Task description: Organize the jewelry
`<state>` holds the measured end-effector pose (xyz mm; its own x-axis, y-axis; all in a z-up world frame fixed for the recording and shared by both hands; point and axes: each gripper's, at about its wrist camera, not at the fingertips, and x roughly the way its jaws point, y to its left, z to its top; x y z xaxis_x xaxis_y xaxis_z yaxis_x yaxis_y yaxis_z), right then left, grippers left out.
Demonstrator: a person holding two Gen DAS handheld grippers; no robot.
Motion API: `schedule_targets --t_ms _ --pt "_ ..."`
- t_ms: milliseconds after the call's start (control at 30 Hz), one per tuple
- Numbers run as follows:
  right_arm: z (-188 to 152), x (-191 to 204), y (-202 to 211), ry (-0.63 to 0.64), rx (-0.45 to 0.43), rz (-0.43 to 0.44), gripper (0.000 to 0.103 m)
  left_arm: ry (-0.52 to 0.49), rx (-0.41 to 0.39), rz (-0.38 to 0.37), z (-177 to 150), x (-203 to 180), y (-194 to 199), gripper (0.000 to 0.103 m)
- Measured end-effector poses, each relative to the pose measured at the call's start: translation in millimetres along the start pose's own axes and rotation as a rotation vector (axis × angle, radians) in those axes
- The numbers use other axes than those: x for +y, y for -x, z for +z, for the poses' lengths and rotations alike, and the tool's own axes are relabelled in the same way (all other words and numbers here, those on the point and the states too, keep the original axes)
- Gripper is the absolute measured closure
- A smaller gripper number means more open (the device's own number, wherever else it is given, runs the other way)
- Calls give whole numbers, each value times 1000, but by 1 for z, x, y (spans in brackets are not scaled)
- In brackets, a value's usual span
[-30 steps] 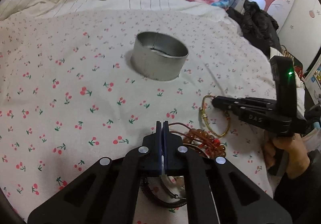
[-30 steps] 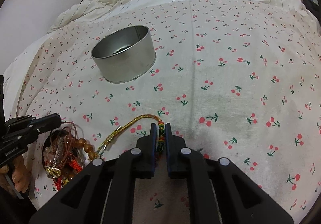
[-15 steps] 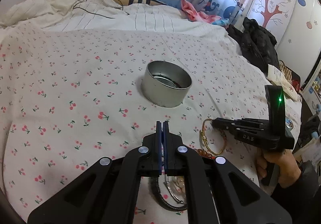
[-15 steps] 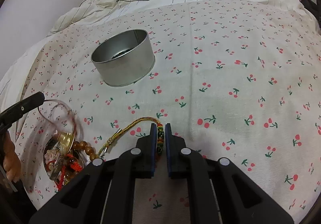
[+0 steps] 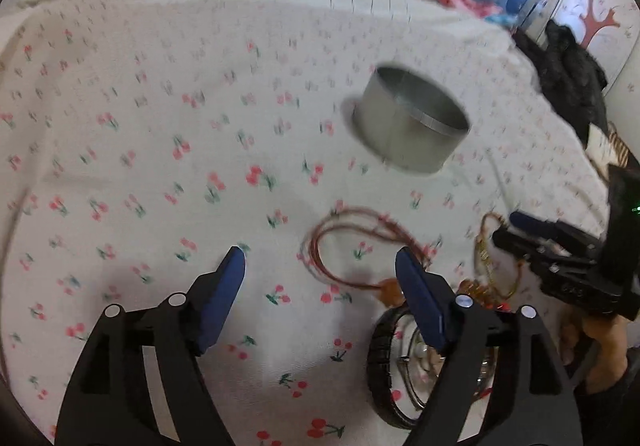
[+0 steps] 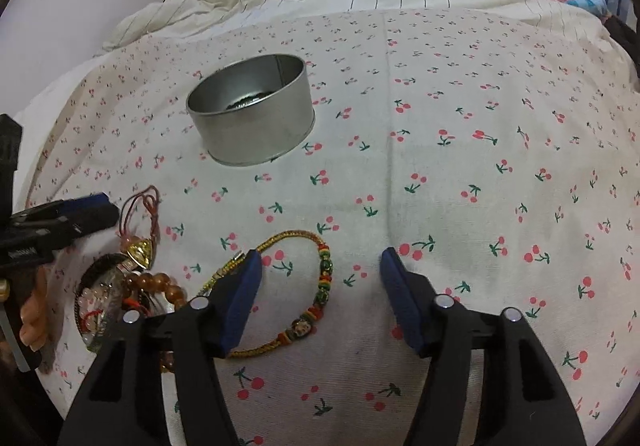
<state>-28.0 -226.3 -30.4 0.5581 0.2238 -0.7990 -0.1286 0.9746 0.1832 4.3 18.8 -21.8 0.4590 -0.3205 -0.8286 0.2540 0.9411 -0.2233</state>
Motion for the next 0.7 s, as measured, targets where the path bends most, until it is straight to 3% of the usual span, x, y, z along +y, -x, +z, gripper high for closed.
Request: schedule_targets --t_ms 33,67,100,167,333,433,700 --pt "0 0 0 3 2 -6 62 -9 16 -1 -2 -3 -6 29" --pt "-1 -1 0 3 -1 -6 77 -30 6 15 -2 -8 -8 38" --pt "-1 -1 0 -2 -1 5 93 -50 0 26 -2 -12 -9 72" --pt "-1 -2 2 -6 -10 14 95 -66 8 15 -2 -14 -13 101" --pt "3 0 20 -6 -93 35 96 -83 -73 1 0 -17 4 102" --pt "7 -2 37 -21 -171 92 96 -74 -119 -32 2 -20 22 102" --pt "39 -4 60 -65 -277 184 96 -102 -194 -84 42 -33 53 101"
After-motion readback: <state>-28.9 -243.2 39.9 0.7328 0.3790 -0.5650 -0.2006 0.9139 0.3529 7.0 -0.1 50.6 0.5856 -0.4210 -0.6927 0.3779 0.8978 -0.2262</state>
